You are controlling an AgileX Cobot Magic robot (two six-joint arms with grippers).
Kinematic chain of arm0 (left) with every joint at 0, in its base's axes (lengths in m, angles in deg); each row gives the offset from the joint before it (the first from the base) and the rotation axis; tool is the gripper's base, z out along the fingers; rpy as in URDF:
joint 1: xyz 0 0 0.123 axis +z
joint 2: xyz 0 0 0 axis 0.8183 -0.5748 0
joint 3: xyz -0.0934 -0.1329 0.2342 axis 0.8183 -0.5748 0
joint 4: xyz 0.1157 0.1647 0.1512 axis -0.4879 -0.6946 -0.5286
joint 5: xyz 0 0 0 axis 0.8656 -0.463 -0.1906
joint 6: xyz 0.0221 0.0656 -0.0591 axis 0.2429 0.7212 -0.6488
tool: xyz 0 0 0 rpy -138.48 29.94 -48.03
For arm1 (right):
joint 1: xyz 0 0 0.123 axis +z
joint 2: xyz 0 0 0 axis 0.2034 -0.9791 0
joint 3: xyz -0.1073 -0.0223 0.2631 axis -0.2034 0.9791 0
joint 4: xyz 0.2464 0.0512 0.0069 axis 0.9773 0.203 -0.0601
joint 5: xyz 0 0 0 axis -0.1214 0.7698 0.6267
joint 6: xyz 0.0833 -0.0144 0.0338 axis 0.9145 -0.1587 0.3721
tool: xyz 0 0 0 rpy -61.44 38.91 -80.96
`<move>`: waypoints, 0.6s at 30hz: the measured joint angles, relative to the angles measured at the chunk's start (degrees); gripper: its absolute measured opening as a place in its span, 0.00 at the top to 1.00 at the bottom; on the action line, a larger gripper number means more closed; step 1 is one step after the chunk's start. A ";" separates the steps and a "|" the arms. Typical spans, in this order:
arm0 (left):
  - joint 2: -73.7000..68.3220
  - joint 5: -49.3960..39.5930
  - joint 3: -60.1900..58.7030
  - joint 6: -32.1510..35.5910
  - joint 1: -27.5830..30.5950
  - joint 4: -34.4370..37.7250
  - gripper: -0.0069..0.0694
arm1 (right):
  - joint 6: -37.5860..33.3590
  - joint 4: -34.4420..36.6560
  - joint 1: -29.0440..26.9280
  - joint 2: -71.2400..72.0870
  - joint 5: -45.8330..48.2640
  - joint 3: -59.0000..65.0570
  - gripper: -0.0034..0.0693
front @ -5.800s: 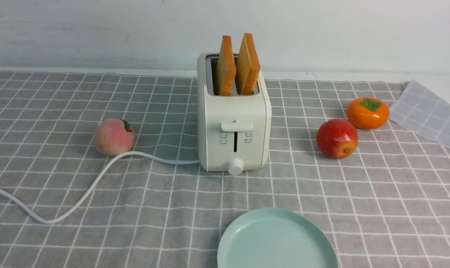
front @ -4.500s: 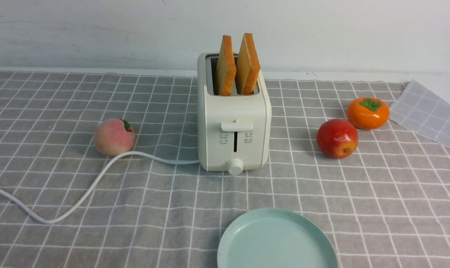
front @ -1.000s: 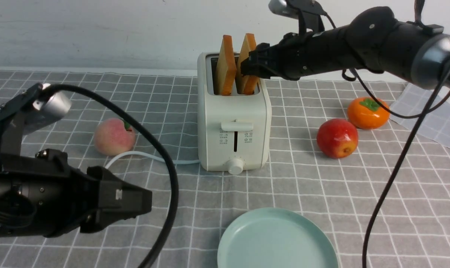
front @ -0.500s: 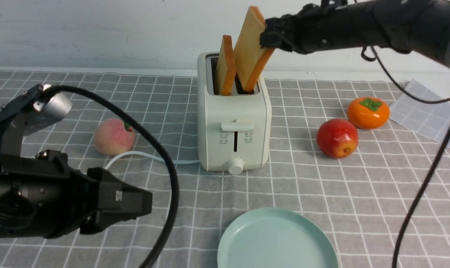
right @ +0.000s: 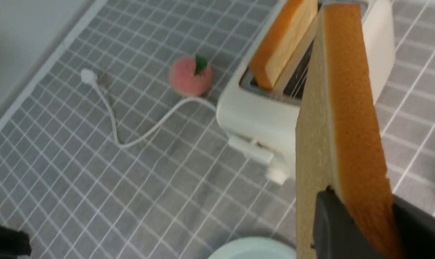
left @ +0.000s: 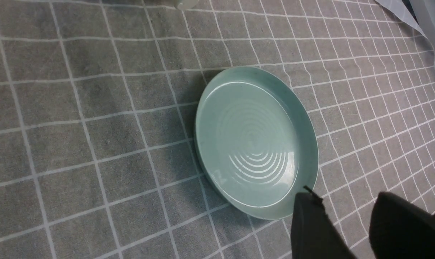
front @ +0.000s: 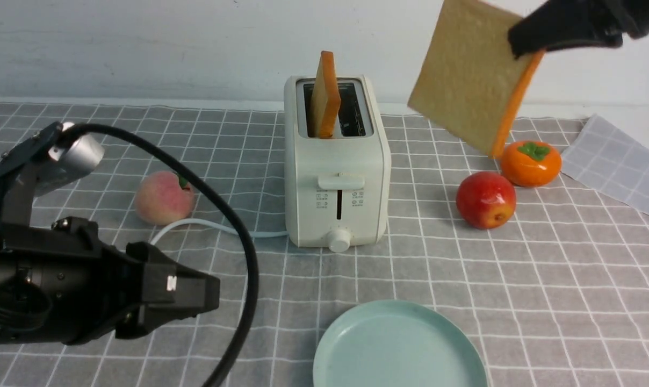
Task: Take toasted bread from bread machine on grey coffee table place on plate.
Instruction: 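Place the held slice of bread on top of the slice on the plate with the right gripper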
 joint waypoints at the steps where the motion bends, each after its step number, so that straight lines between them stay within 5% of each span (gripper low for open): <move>1: 0.00 0.00 0.00 0.00 0.00 0.00 0.60 | 0.02 0.00 0.19 0.00 0.22 1.42 0.78; 12: 0.00 -0.01 0.00 0.00 0.00 0.17 0.60 | -11.16 5.90 13.57 -0.42 -0.40 30.99 0.78; 18: 0.00 -0.01 0.00 0.00 0.00 0.17 0.60 | -11.96 7.03 15.36 -0.37 -6.64 36.65 0.78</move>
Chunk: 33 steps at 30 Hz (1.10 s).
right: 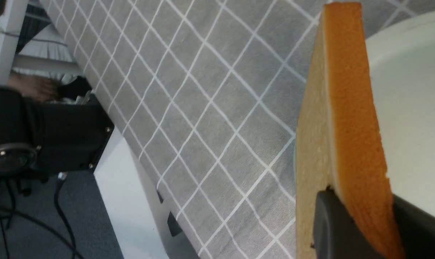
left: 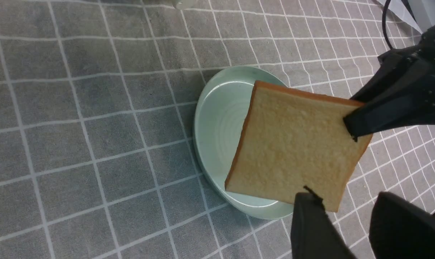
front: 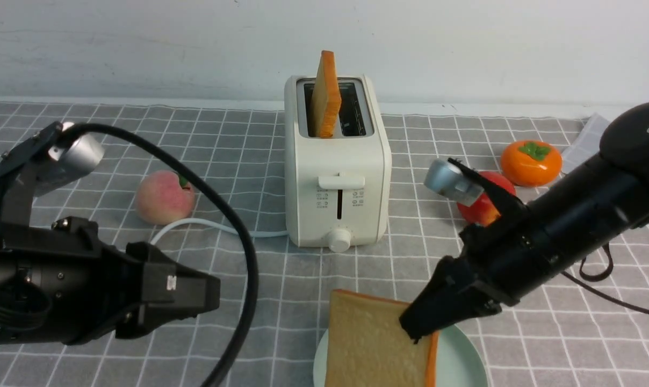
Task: Take toasted bread from bread machine on grey coffee table place on plate.
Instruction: 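Place the held slice of bread on top of the slice on the plate with the right gripper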
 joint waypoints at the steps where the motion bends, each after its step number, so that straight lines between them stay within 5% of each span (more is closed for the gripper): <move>1: 0.00 0.00 0.00 0.00 0.00 0.00 0.60 | 0.48 0.07 0.00 0.00 -0.91 0.46 0.78; 21: 0.00 6.01 0.00 -6.68 0.00 -0.23 0.53 | 4.32 -1.52 0.00 -1.16 -3.63 1.13 0.72; 27: -0.94 16.97 0.08 -6.74 0.00 -3.73 0.30 | 5.08 -4.74 0.00 0.74 -9.42 1.13 0.45; 33: -6.11 16.47 5.35 0.62 0.00 -4.32 0.16 | 5.23 -7.25 0.00 5.58 -14.25 1.13 0.27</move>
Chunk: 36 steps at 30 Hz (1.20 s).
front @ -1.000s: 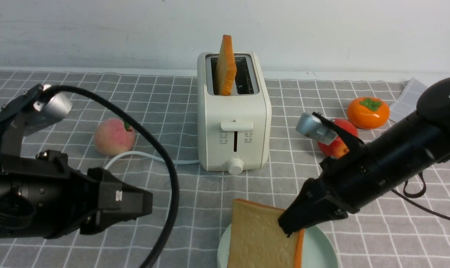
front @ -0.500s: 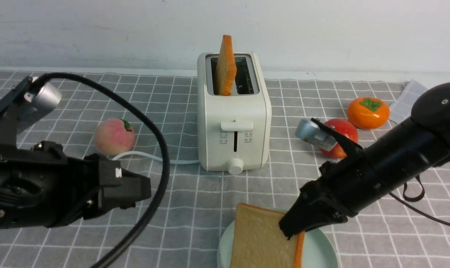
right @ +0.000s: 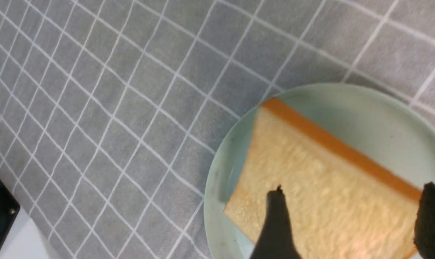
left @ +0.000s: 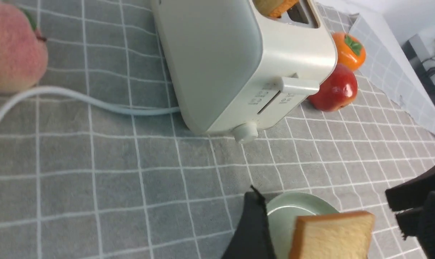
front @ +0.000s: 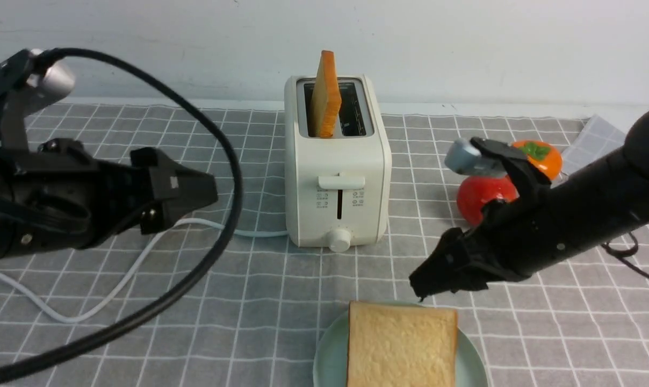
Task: Take toasted bread from bread machine on grey coffee table place on plate.
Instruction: 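Place the held slice of bread on top of the slice on the plate with the right gripper, then reach for a toast slice standing in the toaster with the left gripper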
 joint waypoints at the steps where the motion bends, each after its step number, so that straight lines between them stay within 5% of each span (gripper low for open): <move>1: -1.53 -0.97 1.74 1.56 0.00 -0.05 0.16 | 0.00 -0.17 0.00 1.17 -0.30 0.00 0.26; 8: -10.70 -5.20 15.21 3.38 -0.82 -0.45 0.16 | 0.20 -0.85 -0.05 8.31 -0.14 0.00 0.24; 12: -19.52 -7.04 24.77 1.95 -5.96 -3.30 0.16 | 2.60 -3.33 -0.05 14.78 0.36 0.00 0.24; 26: -49.98 -9.78 58.17 -39.36 -13.17 -39.77 0.16 | 13.15 -16.93 -0.05 21.27 3.03 0.24 0.23; 36: -58.59 -7.19 63.15 -45.73 -13.17 -44.57 0.23 | 13.32 -17.57 -0.05 21.29 2.97 0.25 0.23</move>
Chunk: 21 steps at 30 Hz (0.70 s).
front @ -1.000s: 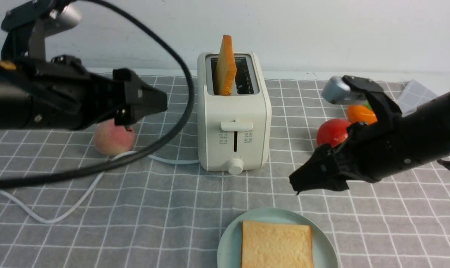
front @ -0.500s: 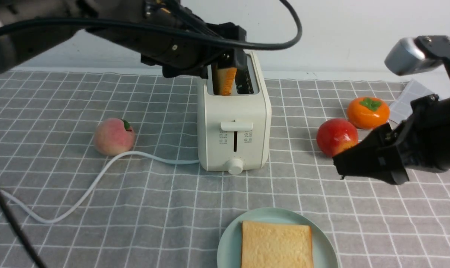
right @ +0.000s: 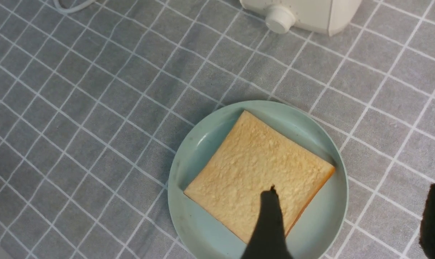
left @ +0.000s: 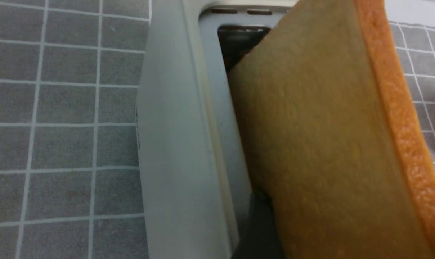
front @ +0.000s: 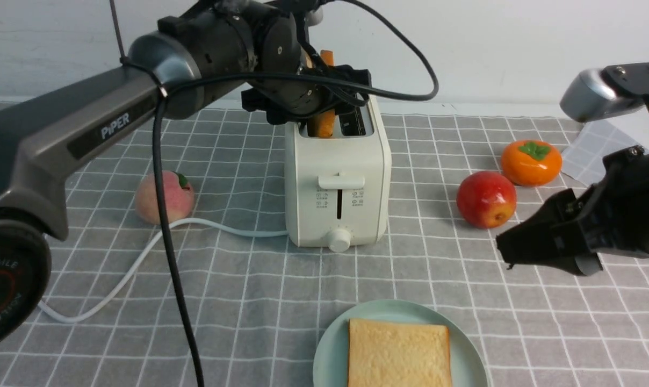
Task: Take toasted bread from bread machine on grey coffee table place on plate.
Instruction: 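Reach for a toast slice standing in the toaster with the left gripper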
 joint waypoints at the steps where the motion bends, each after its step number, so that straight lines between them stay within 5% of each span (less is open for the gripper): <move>1: 0.00 -0.01 0.00 0.00 0.00 0.00 0.24 | 0.00 0.00 0.00 0.00 -0.05 0.00 0.23; 8: 0.00 0.18 0.00 0.00 0.00 -0.06 0.36 | 0.00 0.00 0.00 0.00 -0.04 0.00 0.23; 16: 2.60 -1.84 0.00 0.26 0.00 -0.98 0.78 | 0.00 0.00 0.00 0.00 -1.23 0.00 0.23; 21: 6.40 -3.01 0.00 1.40 0.06 -2.03 0.80 | 0.00 0.00 0.00 0.00 -2.07 0.00 0.23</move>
